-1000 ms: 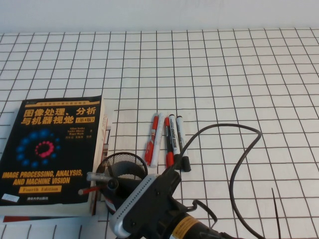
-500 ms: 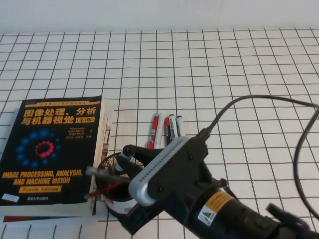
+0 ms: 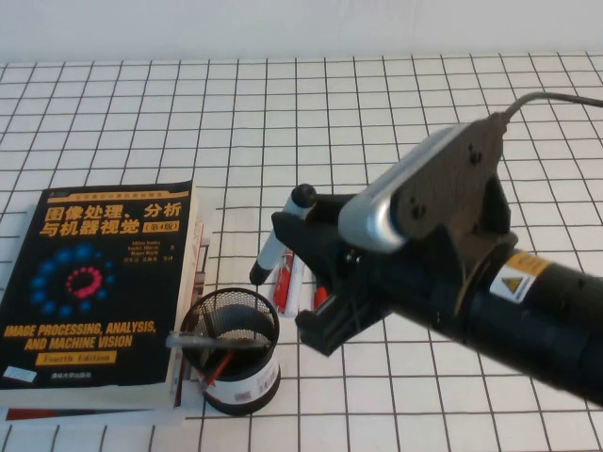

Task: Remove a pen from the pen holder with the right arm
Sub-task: 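Take a marker out of the pen holder and lay it on the table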

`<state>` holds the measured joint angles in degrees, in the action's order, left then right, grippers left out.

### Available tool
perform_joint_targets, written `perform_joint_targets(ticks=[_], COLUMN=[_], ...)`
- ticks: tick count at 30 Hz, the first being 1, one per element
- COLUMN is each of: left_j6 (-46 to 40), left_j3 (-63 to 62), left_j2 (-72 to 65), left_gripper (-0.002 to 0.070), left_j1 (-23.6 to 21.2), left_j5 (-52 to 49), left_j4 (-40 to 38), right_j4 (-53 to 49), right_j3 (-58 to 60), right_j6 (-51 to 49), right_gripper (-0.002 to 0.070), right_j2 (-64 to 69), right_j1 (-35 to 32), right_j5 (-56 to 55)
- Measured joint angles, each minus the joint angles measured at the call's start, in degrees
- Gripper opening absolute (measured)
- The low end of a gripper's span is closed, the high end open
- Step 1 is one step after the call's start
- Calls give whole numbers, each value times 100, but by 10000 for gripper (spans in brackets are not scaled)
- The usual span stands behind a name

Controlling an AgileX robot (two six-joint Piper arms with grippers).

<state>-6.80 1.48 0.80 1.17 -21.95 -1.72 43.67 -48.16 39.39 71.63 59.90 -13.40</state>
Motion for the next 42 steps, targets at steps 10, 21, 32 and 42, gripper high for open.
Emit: perform_joint_targets(ticks=[10, 21, 32, 42], left_j6=[0, 0, 0, 0], left_j3=[0, 0, 0, 0], left_j2=[0, 0, 0, 0], left_gripper=[-4, -4, -4, -4], left_j1=[0, 0, 0, 0], left_j5=[0, 0, 0, 0], left_j4=[0, 0, 0, 0], right_j4=[-2269, -2742, -2840, -2667], right_j3=[-1312, -3036, -4814, -6592], right_j6=[-3641, -4373, -4373, -4373], right_gripper=[139, 139, 139, 139], right_j2=[299, 1868, 3735, 5287], right_j1=[-1803, -2745, -3168, -3415], right_j5=[3895, 6711, 7829, 8349])
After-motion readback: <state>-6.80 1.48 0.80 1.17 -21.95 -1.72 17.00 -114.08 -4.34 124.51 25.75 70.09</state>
